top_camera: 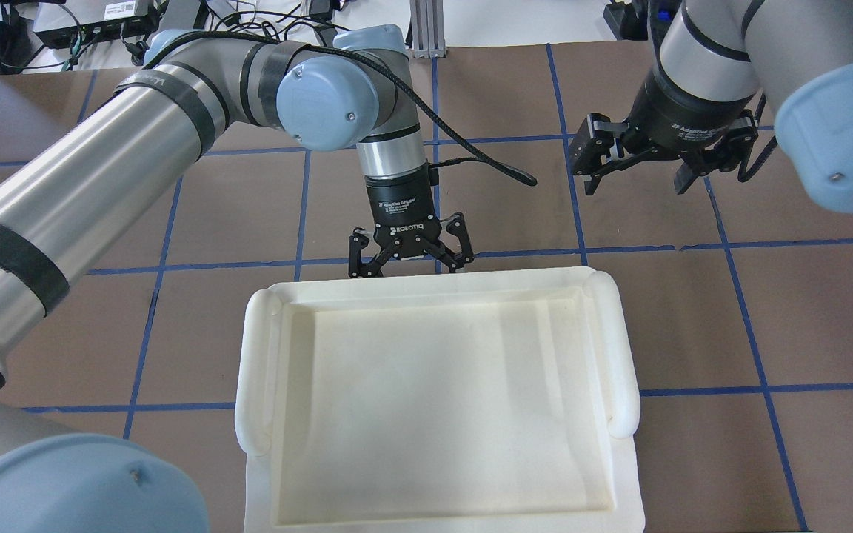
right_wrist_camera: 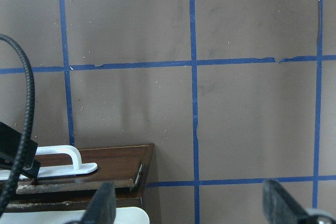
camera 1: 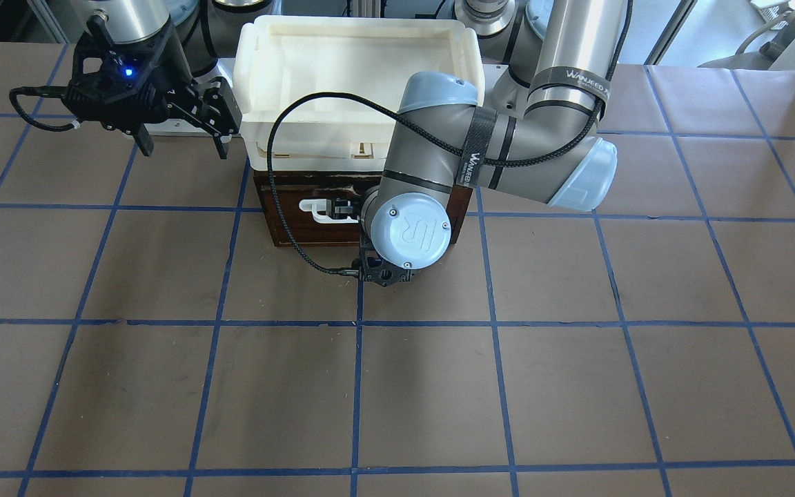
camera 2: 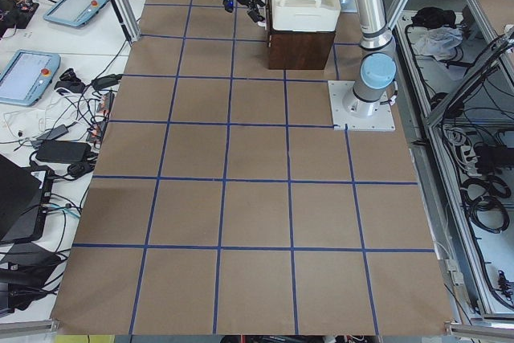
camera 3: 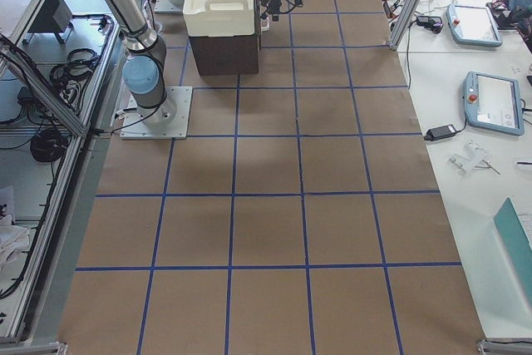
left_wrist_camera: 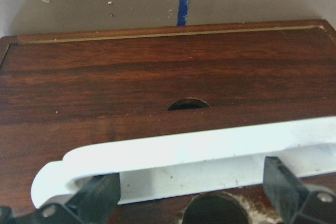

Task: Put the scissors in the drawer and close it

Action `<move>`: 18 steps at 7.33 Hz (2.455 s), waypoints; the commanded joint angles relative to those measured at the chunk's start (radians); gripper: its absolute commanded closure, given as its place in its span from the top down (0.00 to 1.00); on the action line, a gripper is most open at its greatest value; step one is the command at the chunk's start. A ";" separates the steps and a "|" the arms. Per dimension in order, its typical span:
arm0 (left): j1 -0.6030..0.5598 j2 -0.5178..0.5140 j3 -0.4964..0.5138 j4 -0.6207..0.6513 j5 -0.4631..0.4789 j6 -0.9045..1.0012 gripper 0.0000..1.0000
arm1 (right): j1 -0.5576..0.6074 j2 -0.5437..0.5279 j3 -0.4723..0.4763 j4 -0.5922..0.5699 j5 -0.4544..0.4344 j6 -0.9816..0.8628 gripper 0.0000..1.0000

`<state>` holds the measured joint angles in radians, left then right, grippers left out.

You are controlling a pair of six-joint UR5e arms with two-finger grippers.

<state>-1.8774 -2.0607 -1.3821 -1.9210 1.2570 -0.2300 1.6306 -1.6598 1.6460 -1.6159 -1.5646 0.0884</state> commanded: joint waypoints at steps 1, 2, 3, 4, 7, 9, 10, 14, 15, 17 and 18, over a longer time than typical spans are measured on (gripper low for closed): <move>-0.002 0.005 0.000 -0.042 -0.002 0.000 1.00 | 0.000 0.000 0.000 -0.001 0.001 0.001 1.00; 0.000 0.004 -0.002 -0.044 -0.002 0.000 1.00 | 0.000 0.000 0.000 -0.001 0.000 0.001 1.00; 0.000 0.001 -0.002 -0.052 -0.002 0.000 1.00 | 0.000 0.000 0.000 -0.001 0.001 0.001 1.00; 0.000 0.004 -0.009 -0.059 -0.002 0.000 1.00 | 0.000 0.000 0.000 -0.002 0.002 0.002 1.00; 0.004 0.014 0.021 0.064 0.009 0.000 1.00 | 0.000 0.000 0.000 -0.002 0.002 0.001 1.00; 0.062 0.066 0.075 0.091 0.108 0.004 1.00 | 0.000 0.000 0.000 -0.002 0.000 0.001 1.00; 0.108 0.101 0.086 0.088 0.096 0.006 1.00 | 0.000 0.000 0.000 -0.002 0.000 0.002 1.00; 0.239 0.233 0.077 0.185 0.168 0.063 1.00 | 0.000 0.000 0.000 -0.002 0.002 0.001 1.00; 0.248 0.272 0.074 0.186 0.180 0.092 1.00 | 0.000 0.000 0.002 -0.002 0.002 0.001 1.00; 0.267 0.353 0.066 0.282 0.196 0.141 1.00 | 0.000 0.000 0.002 -0.004 0.001 0.001 1.00; 0.268 0.356 0.033 0.333 0.276 0.142 1.00 | 0.000 0.000 0.002 -0.002 0.002 -0.001 1.00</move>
<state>-1.6154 -1.7272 -1.3216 -1.6517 1.4647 -0.0970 1.6306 -1.6598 1.6470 -1.6190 -1.5635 0.0886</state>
